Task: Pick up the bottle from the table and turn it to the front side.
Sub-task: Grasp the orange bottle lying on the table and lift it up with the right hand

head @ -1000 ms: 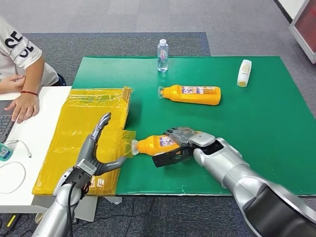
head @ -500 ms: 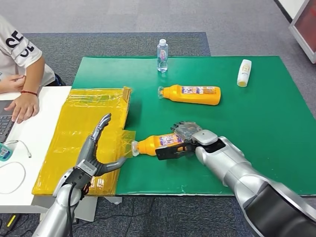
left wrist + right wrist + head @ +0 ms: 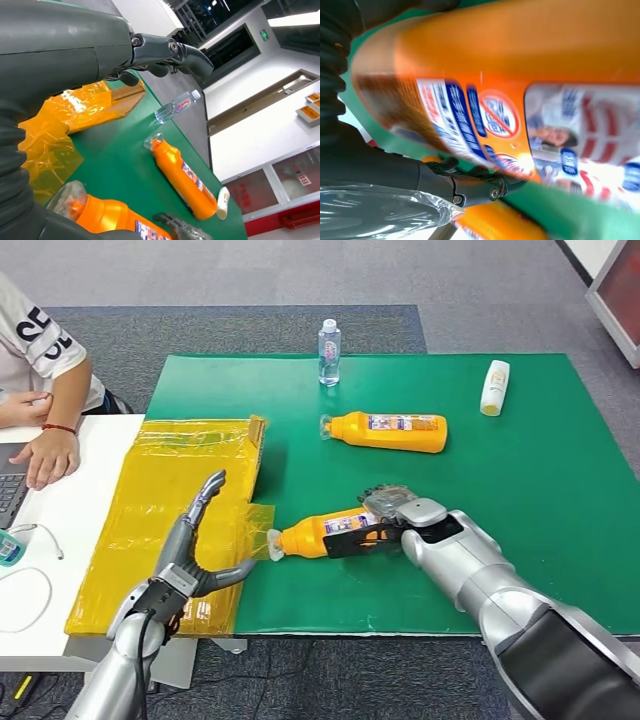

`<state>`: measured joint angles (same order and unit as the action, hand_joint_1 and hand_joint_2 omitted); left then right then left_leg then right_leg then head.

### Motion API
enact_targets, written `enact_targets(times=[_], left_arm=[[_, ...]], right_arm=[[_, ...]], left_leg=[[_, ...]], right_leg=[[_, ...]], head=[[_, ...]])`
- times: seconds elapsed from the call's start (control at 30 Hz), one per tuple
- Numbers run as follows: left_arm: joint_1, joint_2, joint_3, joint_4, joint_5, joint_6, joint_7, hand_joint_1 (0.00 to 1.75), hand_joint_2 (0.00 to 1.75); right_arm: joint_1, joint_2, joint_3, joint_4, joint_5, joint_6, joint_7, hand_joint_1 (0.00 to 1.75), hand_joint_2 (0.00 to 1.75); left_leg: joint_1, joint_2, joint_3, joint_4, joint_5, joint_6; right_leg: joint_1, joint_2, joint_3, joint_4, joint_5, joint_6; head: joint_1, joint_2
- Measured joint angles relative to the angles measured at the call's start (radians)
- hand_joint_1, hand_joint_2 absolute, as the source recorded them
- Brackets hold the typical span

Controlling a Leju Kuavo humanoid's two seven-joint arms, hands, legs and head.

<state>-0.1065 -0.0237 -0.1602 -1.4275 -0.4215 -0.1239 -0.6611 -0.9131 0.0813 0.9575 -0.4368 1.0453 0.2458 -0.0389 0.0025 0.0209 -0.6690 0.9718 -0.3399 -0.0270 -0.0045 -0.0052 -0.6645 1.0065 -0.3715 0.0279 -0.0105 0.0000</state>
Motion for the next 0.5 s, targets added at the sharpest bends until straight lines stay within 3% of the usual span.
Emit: enact_targets(times=[0.37, 0.43, 0.5], left_arm=[[-0.015, 0.001, 0.000, 0.005, 0.000, -0.002, -0.002, 0.00, 1.75], [-0.015, 0.002, 0.000, 0.007, 0.001, -0.002, -0.004, 0.00, 1.75], [-0.015, 0.003, 0.001, 0.009, 0.002, -0.002, -0.005, 0.00, 1.75]], right_arm=[[-0.006, 0.007, 0.003, 0.022, 0.023, 0.030, -0.018, 0.00, 1.75], [-0.008, 0.008, 0.003, 0.025, 0.022, 0.032, -0.020, 0.21, 1.75], [-0.008, 0.009, 0.003, 0.027, 0.020, 0.029, -0.023, 1.08, 1.75]], left_leg=[[0.000, 0.000, 0.000, 0.000, 0.000, 0.000], [0.000, 0.000, 0.000, 0.000, 0.000, 0.000], [0.000, 0.000, 0.000, 0.000, 0.000, 0.000]], right_leg=[[0.000, 0.000, 0.000, 0.000, 0.000, 0.000], [0.000, 0.000, 0.000, 0.000, 0.000, 0.000], [0.000, 0.000, 0.000, 0.000, 0.000, 0.000]], head=[[0.000, 0.000], [0.000, 0.000], [0.000, 0.000]])
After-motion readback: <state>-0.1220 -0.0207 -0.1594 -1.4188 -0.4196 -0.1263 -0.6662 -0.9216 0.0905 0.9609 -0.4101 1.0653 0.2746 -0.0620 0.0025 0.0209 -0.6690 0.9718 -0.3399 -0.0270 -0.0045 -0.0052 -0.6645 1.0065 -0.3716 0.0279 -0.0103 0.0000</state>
